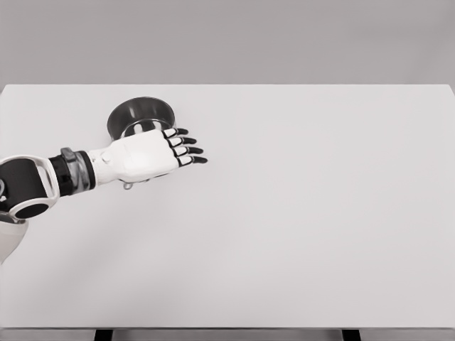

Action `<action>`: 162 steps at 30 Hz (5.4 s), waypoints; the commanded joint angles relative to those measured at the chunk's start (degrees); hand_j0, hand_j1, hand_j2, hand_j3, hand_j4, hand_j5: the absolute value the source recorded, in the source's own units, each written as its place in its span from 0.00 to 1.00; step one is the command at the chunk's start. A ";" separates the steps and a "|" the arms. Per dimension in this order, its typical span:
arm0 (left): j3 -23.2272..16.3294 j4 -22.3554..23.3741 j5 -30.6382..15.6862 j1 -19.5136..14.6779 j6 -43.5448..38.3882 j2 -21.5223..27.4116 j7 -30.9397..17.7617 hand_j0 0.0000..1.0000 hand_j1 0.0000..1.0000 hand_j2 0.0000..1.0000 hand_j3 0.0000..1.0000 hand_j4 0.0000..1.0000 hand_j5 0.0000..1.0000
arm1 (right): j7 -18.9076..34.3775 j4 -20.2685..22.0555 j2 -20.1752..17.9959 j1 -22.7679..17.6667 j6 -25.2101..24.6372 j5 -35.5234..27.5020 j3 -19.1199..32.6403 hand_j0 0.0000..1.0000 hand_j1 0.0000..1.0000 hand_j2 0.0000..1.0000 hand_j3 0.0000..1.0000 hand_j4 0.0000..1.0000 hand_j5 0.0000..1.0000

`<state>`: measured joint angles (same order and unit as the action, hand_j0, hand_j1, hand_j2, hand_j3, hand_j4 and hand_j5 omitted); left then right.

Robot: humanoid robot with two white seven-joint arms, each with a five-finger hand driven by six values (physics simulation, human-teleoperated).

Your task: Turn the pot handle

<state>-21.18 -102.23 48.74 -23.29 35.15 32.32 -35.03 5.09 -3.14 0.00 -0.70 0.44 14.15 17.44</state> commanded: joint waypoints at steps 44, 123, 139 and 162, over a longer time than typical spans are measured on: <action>1.66 -0.96 -17.17 -2.37 -0.15 6.78 0.03 1.00 1.00 1.00 1.00 1.00 1.00 | 0.01 -0.03 0.00 0.00 0.00 0.00 0.05 1.00 1.00 1.00 1.00 1.00 1.00; -30.33 -1.05 -89.52 -5.45 -19.41 33.07 0.03 1.00 1.00 1.00 1.00 1.00 1.00 | 0.01 -0.03 0.00 0.00 0.00 0.00 0.05 1.00 1.00 1.00 1.00 1.00 1.00; -29.71 -0.87 -90.40 -5.80 -27.85 35.70 0.03 1.00 1.00 1.00 1.00 1.00 1.00 | 0.01 -0.03 0.00 0.00 0.00 0.00 -0.04 1.00 1.00 1.00 1.00 1.00 1.00; -29.19 3.09 -89.78 -5.63 -27.85 37.11 0.03 1.00 1.00 1.00 1.00 1.00 1.00 | 0.01 -0.03 0.00 0.00 0.00 0.00 0.05 1.00 1.00 1.00 1.00 1.00 1.00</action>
<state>-50.47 -99.64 -40.73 -28.92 7.29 69.31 -35.00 5.09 -3.15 0.00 -0.70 0.44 14.15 17.47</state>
